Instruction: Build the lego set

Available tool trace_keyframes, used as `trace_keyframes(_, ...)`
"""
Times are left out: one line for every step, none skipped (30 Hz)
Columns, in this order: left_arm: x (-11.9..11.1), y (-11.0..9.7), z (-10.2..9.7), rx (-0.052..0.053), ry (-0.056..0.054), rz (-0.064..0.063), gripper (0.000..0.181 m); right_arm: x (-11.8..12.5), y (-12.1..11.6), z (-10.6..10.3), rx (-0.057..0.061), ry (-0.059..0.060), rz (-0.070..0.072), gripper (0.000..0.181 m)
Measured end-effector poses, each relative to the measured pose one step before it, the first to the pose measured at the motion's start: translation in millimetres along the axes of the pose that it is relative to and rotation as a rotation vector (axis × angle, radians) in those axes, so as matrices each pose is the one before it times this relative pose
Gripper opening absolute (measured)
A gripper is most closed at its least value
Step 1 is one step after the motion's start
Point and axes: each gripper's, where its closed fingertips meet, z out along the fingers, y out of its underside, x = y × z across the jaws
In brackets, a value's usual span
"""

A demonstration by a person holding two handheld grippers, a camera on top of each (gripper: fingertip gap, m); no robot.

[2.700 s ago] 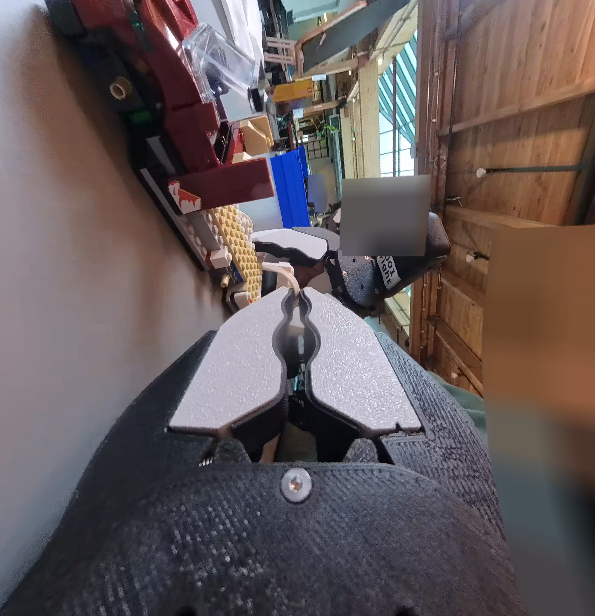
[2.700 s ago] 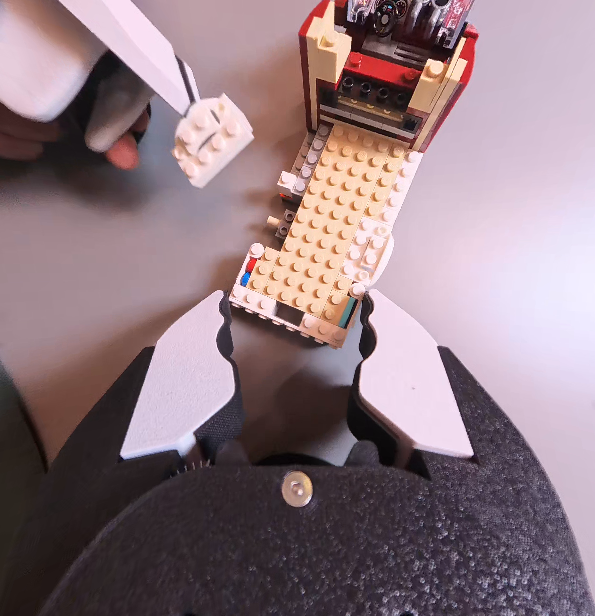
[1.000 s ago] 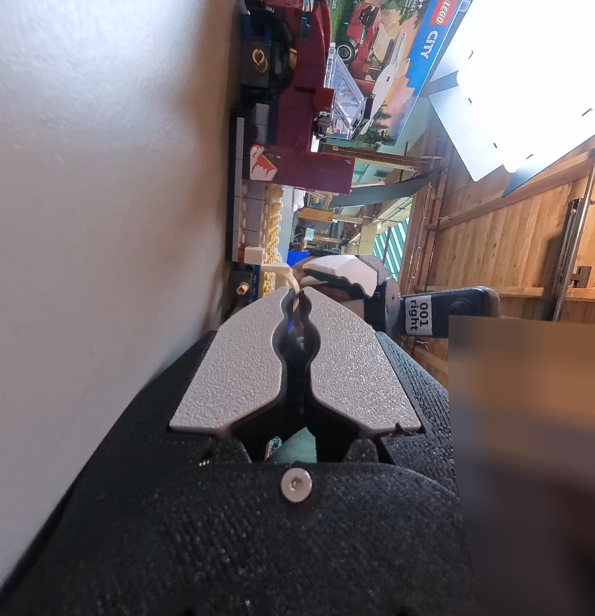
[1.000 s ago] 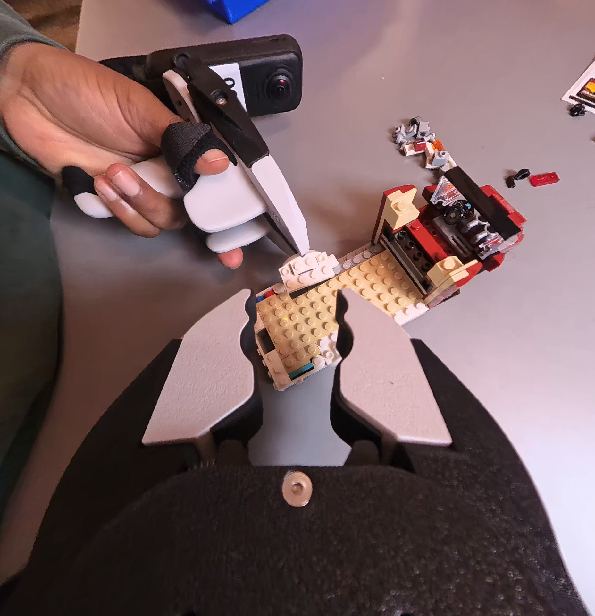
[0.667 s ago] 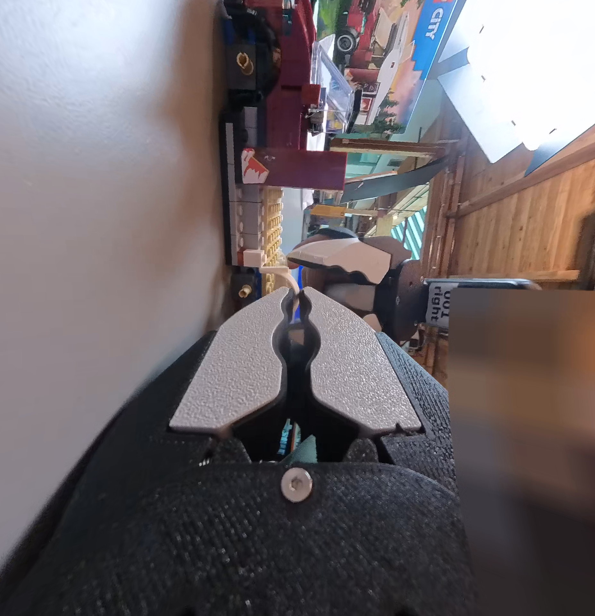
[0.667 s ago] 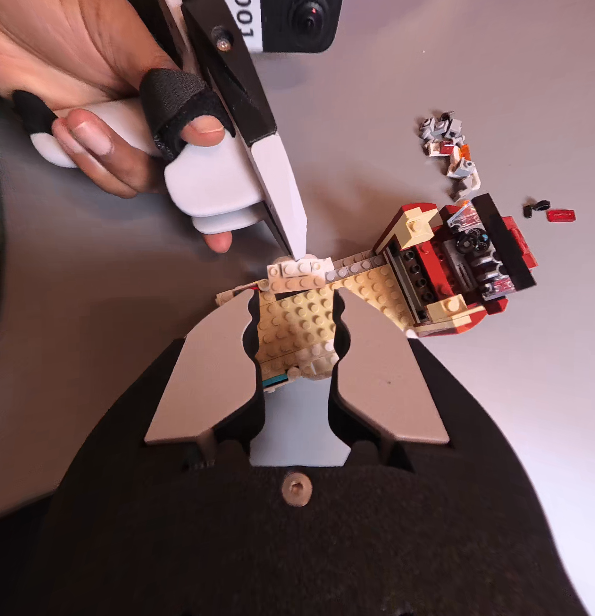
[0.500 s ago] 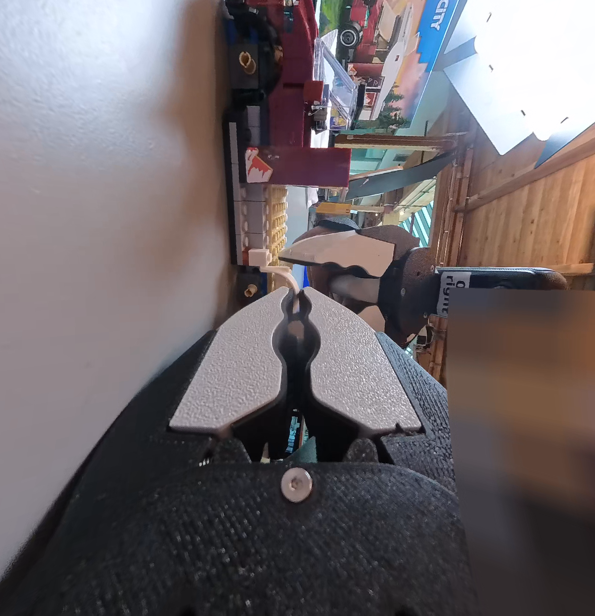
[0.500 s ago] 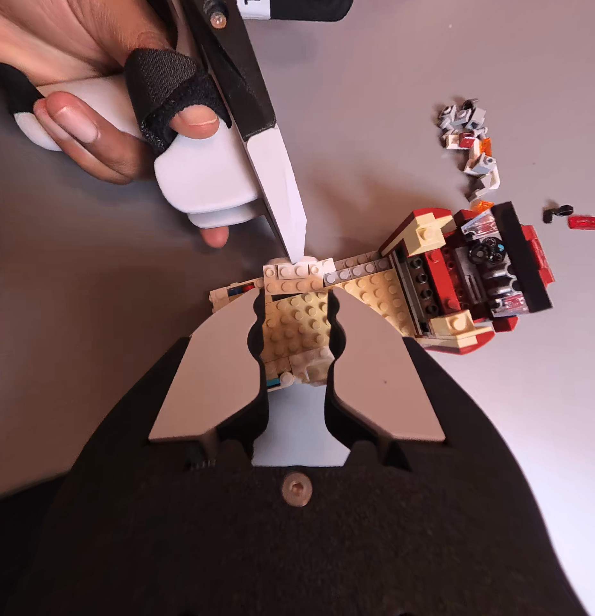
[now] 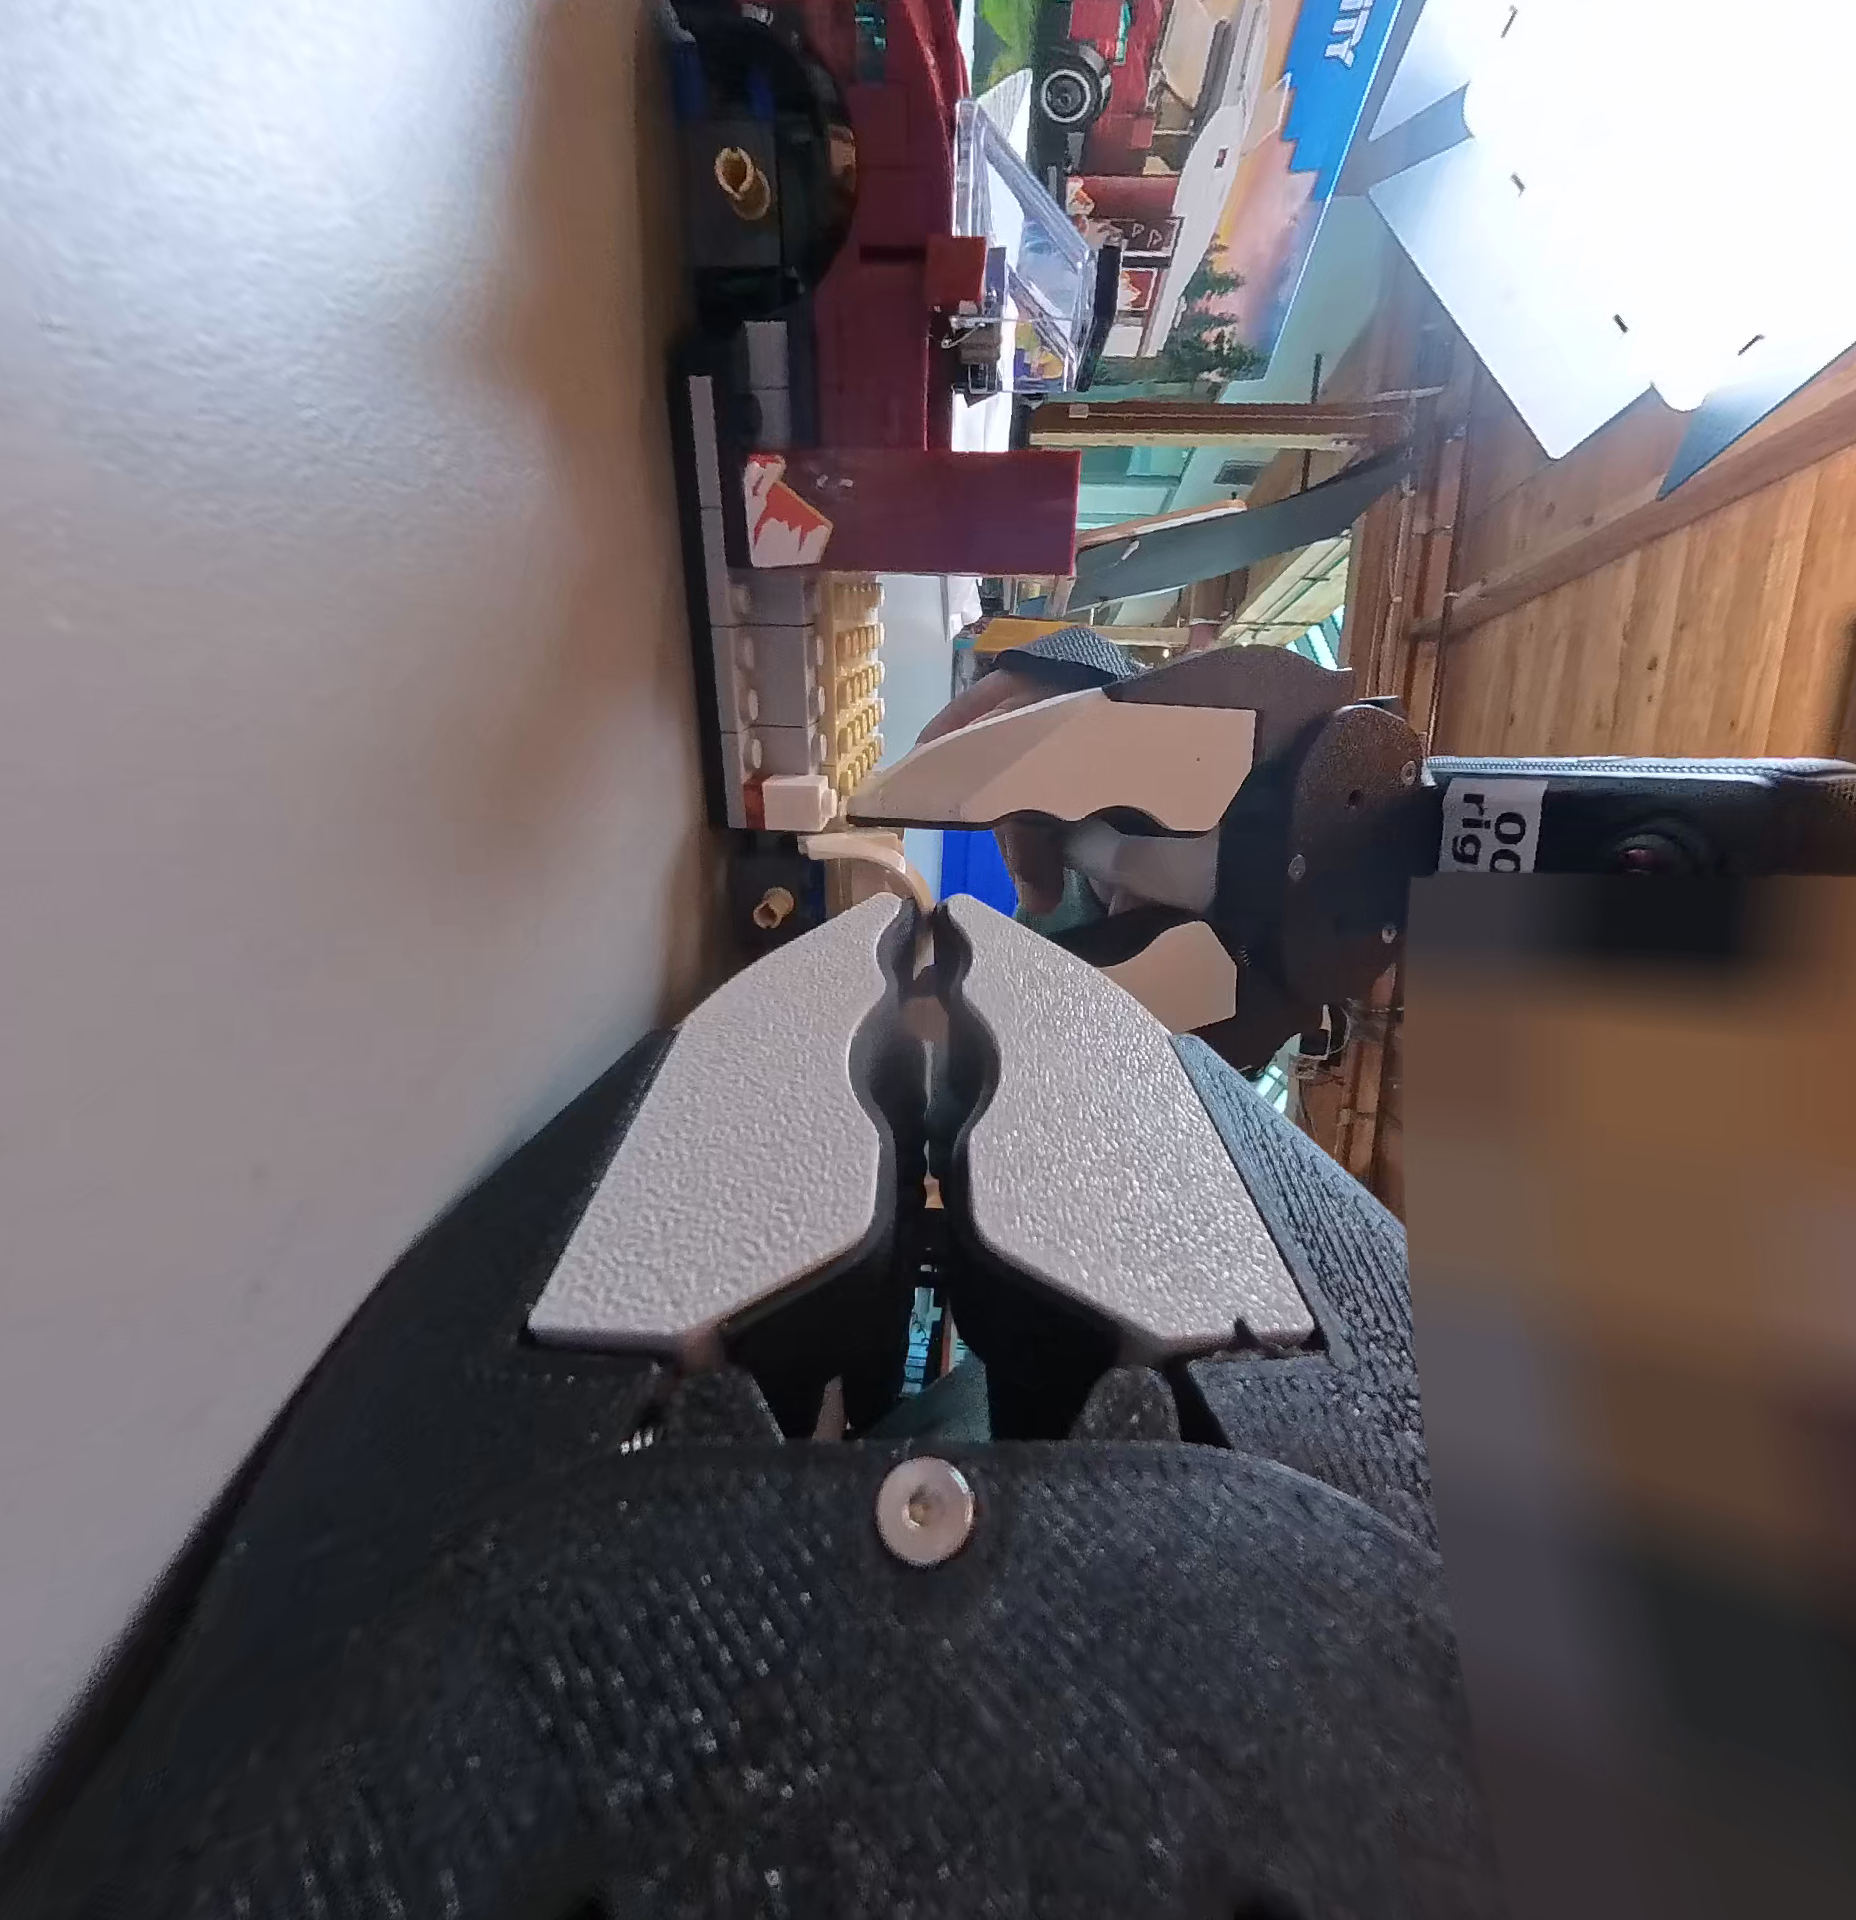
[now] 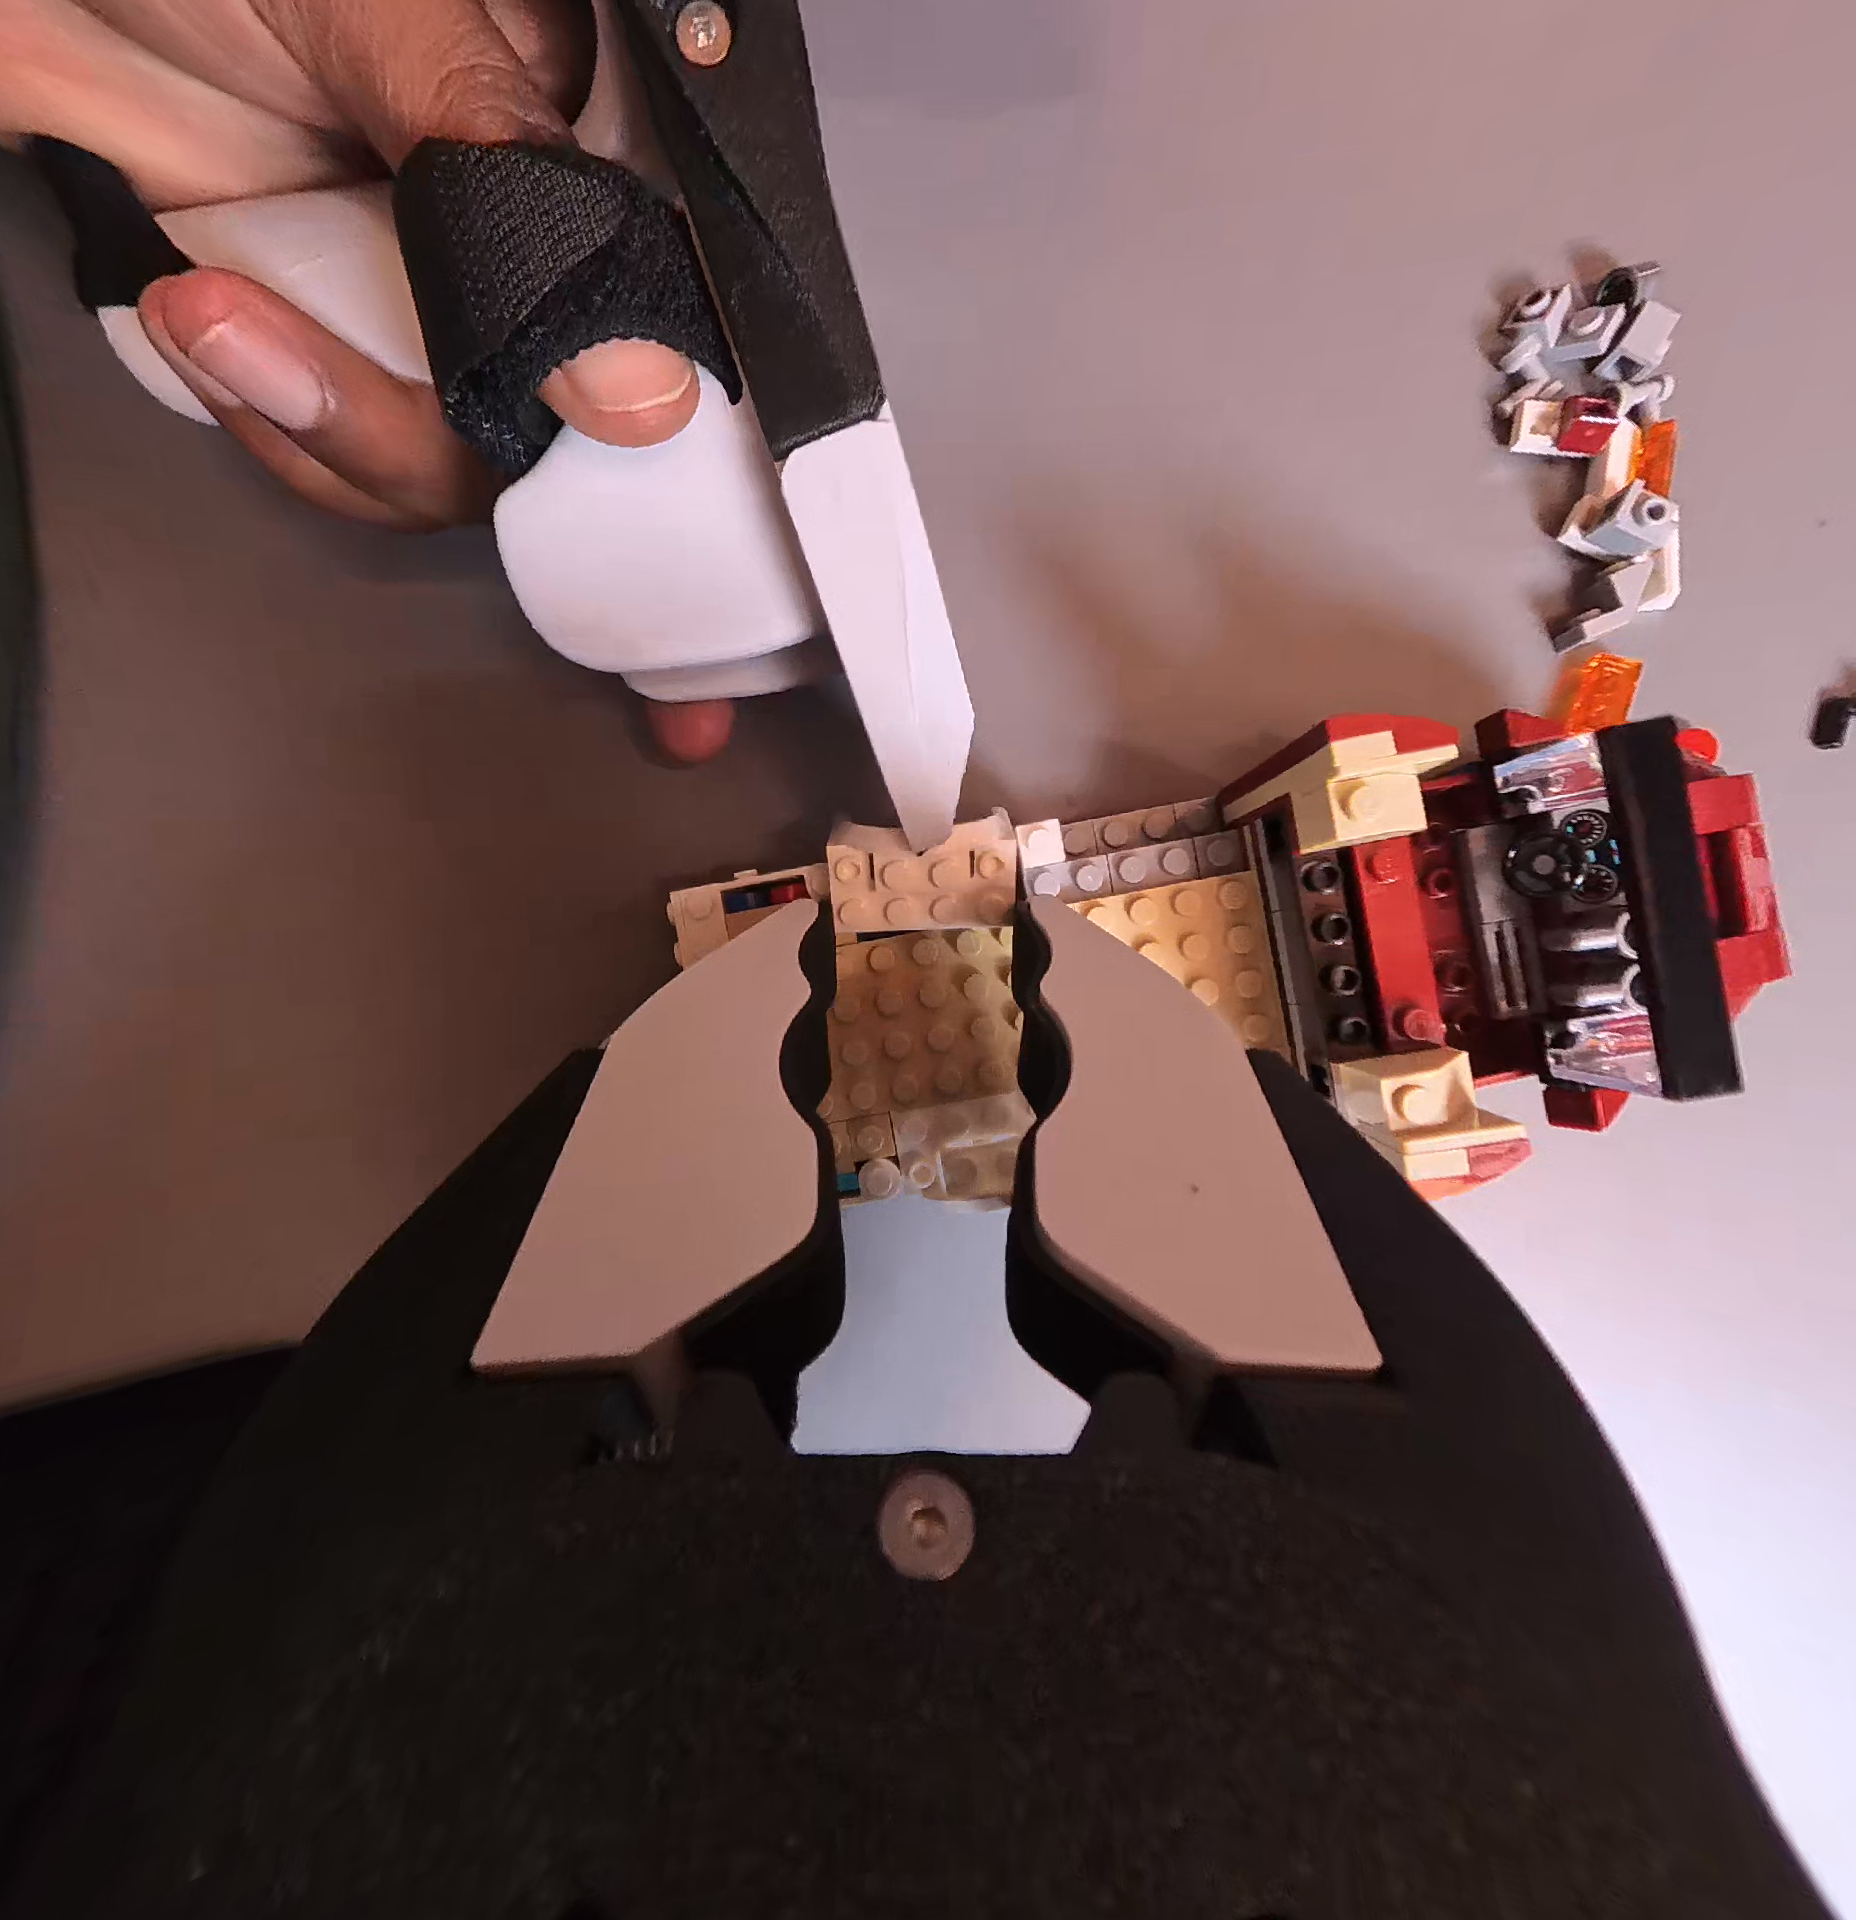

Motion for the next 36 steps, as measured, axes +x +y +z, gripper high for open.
trace_keyframes(0.38, 0.66, -0.12, -0.0061, 0.0005, 0.0060, 0.003, -0.50, 0.00, -0.14, -0.0074, -0.0042, -0.0020, 0.033)
trace_keyframes(0.14, 0.21, -0.39, -0.0047, -0.0028, 0.0098, 0.003, -0.24, 0.01, -0.36, -0.0078, -0.0003, -0.0030, 0.033)
trace_keyframes(0.33, 0.02, -0.41, -0.0041, -0.0050, 0.0156, 0.003, 0.40, 0.03, -0.25, -0.0095, 0.0045, -0.0026, 0.033)
trace_keyframes(0.38, 0.38, -0.46, -0.0080, -0.0080, 0.0236, 0.004, 0.67, 0.43, -0.38, -0.0117, 0.0066, -0.0041, 0.033)
trace_keyframes(-0.12, 0.32, -0.43, -0.0080, -0.0142, 0.0322, 0.006, 0.49, 0.51, -0.21, -0.0115, 0.0050, -0.0043, 0.033)
trace_keyframes(-0.07, 0.09, -0.47, -0.0088, -0.0159, 0.0365, 0.007, 0.33, 0.38, -0.19, -0.0109, 0.0010, -0.0008, 0.033)
trace_keyframes(-0.28, -0.10, -0.48, -0.0079, -0.0180, 0.0383, 0.009, -0.04, 0.21, -0.01, -0.0091, -0.0017, 0.0023, 0.033)
trace_keyframes(-0.77, -0.43, -0.31, -0.0086, -0.0242, 0.0492, 0.009, -0.04, 0.21, 0.21, -0.0098, -0.0019, 0.0024, 0.033)
trace_keyframes(-0.45, 0.45, 0.13, -0.0150, -0.0231, 0.0526, 0.010, -0.05, 0.25, 0.31, -0.0100, -0.0002, 0.0002, 0.033)
trace_keyframes(2.02, 2.92, 1.30, -0.0328, -0.0042, 0.0373, 0.011, 0.01, 0.09, 0.17, -0.0098, 0.0017, -0.0016, 0.033)
trace_keyframes(1.17, -0.01, 0.89, -0.0071, -0.0069, 0.0245, 0.011, -0.02, 0.11, 0.15, -0.0109, 0.0027, -0.0032, 0.033)
trace_keyframes(-1.44, -0.13, 0.69, -0.0065, -0.0208, 0.0325, 0.011, 0.00, 0.19, -0.02, -0.0120, 0.0033, -0.0038, 0.033)
trace_keyframes(-2.61, 1.23, 1.05, -0.0169, -0.0271, 0.0385, 0.012, 0.09, 0.08, 0.00, -0.0126, 0.0037, -0.0040, 0.033)
trace_keyframes(-2.69, 0.22, 0.51, -0.0091, -0.0258, 0.0340, 0.011, 0.03, -0.01, -0.10, -0.0132, 0.0042, -0.0049, 0.033)
trace_keyframes(-1.28, 0.07, 0.21, -0.0088, -0.0167, 0.0325, 0.012, -0.03, 0.35, 0.01, -0.0152, 0.0045, -0.0047, 0.033)
trace_keyframes(-0.59, 0.21, 0.21, -0.0111, -0.0136, 0.0289, 0.012, 0.08, 0.40, 0.17, -0.0152, 0.0050, -0.0051, 0.033)
trace_keyframes(-0.28, -0.16, 0.00, -0.0073, -0.0142, 0.0307, 0.012, 0.08, 0.18, 0.16, -0.0125, 0.0047, -0.0047, 0.033)
trace_keyframes(0.35, -0.09, 0.01, -0.0049, -0.0105, 0.0296, 0.011, 0.07, 0.21, 0.05, -0.0105, 0.0026, -0.0020, 0.033)
trace_keyframes(0.31, 0.03, 0.09, -0.0042, -0.0094, 0.0260, 0.010, 0.12, 0.09, -0.10, -0.0084, 0.0009, -0.0007, 0.033)
trace_keyframes(-0.01, 0.14, 0.01, -0.0053, -0.0075, 0.0184, 0.010, -0.06, 0.09, -0.05, -0.0057, 0.0003, -0.0014, 0.033)
trace_keyframes(0.42, -0.09, -0.11, -0.0024, 0.0023, 0.0007, 0.009, -0.01, 0.03, 0.03, -0.0031, 0.0008, -0.0017, 0.033)
trace_keyframes(0.86, 0.21, 0.07, -0.0018, 0.0128, -0.0144, 0.007, 0.03, -0.07, -0.01, -0.0018, 0.0008, -0.0011, 0.033)
trace_keyframes(-0.08, 0.13, 0.02, 0.0008, 0.0137, -0.0215, 0.007, 0.10, 0.00, -0.02, -0.0007, 0.0006, -0.0002, 0.033)
trace_keyframes(-0.26, 0.27, -0.05, -0.0007, 0.0113, -0.0195, 0.006, 0.09, 0.00, 0.12, 0.0004, 0.0004, 0.0008, 0.033)
trace_keyframes(-0.36, 0.21, -0.14, -0.0016, 0.0076, -0.0086, 0.006, 0.04, -0.04, 0.05, 0.0019, -0.0001, 0.0017, 0.033)
trace_keyframes(-0.26, -0.07, -0.10, -0.0004, 0.0051, -0.0071, 0.006, 0.17, -0.06, -0.03, 0.0026, 0.0004, 0.0019, 0.033)
trace_keyframes(-0.32, 0.00, 0.06, -0.0006, 0.0064, -0.0126, 0.006, 0.22, -0.08, 0.00, 0.0035, 0.0006, 0.0014, 0.033)
trace_keyframes(-0.48, 0.01, -0.05, -0.0003, 0.0092, -0.0218, 0.005, 0.15, -0.02, -0.11, 0.0050, -0.0006, 0.0024, 0.033)
trace_keyframes(-0.21, 0.02, -0.10, 0.0017, 0.0132, -0.0252, 0.005, 0.01, 0.07, -0.20, 0.0078, -0.0032, 0.0030, 0.033)
trace_keyframes(-0.05, 0.22, 0.07, 0.0010, 0.0131, -0.0232, 0.005, 0.02, 0.20, -0.45, 0.0101, -0.0053, 0.0035, 0.033)
trace_keyframes(0.00, -0.02, 0.00, 0.0025, 0.0101, -0.0175, 0.005, 0.10, 0.39, -0.56, 0.0100, -0.0048, 0.0044, 0.033)
trace_keyframes(-0.20, 0.00, 0.02, 0.0025, 0.0050, -0.0108, 0.005, 0.19, 0.60, -0.66, 0.0103, -0.0032, 0.0040, 0.033)
trace_keyframes(0.08, -0.11, 0.10, 0.0027, 0.0036, -0.0079, 0.005, 0.25, 0.76, -0.68, 0.0085, -0.0023, 0.0039, 0.034)
trace_keyframes(0.26, -0.10, 0.20, 0.0038, 0.0046, -0.0106, 0.004, 0.34, 1.30, -0.86, 0.0058, -0.0008, 0.0021, 0.035)
trace_keyframes(0.56, -0.20, 0.19, 0.0056, 0.0066, -0.0159, 0.004, 0.69, 1.42, -1.02, 0.0073, 0.0017, 0.0013, 0.036)
trace_keyframes(0.77, -0.02, 0.27, 0.0070, 0.0067, -0.0170, 0.004, 0.68, 1.61, -1.33, 0.0103, 0.0005, 0.0049, 0.037)
